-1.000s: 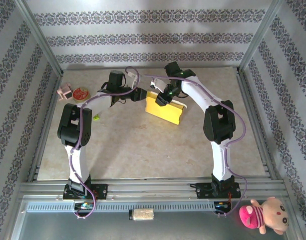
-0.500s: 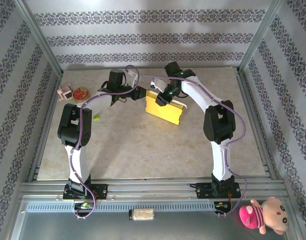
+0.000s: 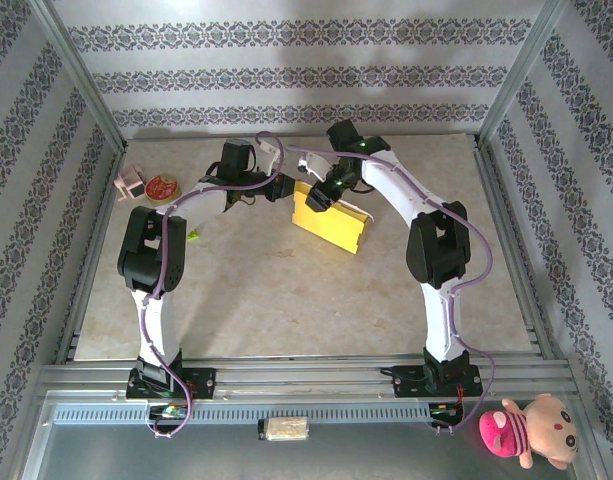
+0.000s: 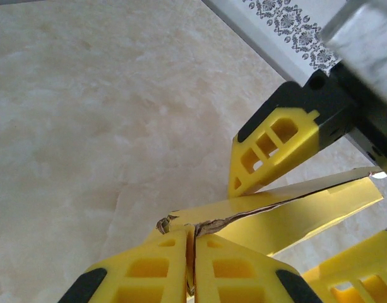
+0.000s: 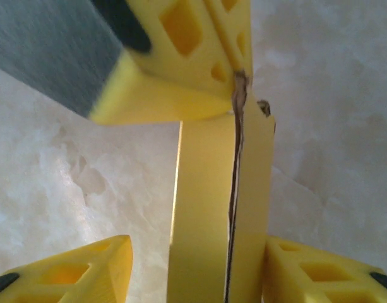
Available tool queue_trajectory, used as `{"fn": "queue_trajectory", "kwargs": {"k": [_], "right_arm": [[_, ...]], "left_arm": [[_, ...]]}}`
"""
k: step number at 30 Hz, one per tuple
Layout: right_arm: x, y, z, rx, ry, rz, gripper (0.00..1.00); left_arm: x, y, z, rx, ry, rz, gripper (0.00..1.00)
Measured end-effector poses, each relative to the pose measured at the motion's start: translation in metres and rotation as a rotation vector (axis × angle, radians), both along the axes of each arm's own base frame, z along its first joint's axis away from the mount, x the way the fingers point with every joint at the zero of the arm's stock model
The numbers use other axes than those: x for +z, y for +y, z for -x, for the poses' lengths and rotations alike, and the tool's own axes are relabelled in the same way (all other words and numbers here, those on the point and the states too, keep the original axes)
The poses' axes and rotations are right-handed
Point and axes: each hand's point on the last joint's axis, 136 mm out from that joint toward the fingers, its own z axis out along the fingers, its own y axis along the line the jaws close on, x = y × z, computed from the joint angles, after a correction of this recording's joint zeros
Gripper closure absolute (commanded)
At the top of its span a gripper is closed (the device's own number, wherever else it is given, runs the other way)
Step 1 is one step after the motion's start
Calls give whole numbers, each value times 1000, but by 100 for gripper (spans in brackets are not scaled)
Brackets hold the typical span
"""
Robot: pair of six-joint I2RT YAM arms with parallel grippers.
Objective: Fold the paper box
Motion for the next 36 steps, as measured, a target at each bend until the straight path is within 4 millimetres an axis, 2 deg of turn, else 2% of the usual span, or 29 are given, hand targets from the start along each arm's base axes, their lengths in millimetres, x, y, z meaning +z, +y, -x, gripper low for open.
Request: {"fn": "queue_trajectory", "kwargs": {"k": [4,8,12,17,20,23,27,31,36], "right_arm": [[6,2,-4,-24,-6,-14,39],[13,2,-8,-85,4,-37,41],[40,-9,-13,-234,-9,-92,42],[87,-54,1,-514,-51,-149,46],[99,-87,19,-678,-68,-151,51],[94,-112,39,-806,-54,-133,54],[74,-132,56,-901,-4,-80,55],[52,-140,67,-937,47,-22,60],[44,-141,76,-933,75,-8,57]], "left_arm": [[0,0,-1,1,1,-1,91],[0,0,-2,0,4,-1,91],[0,0,-2,1,5,-2,91],[0,-1,-3,1,5,-2,91],[0,-1,-4,0,5,-1,91],[0,-1,-4,0,6,-2,91],[0,-2,-4,0,11,-4,91],[0,-2,-4,-2,16,-7,91],[0,-3,-4,-2,14,-9,91]]}}
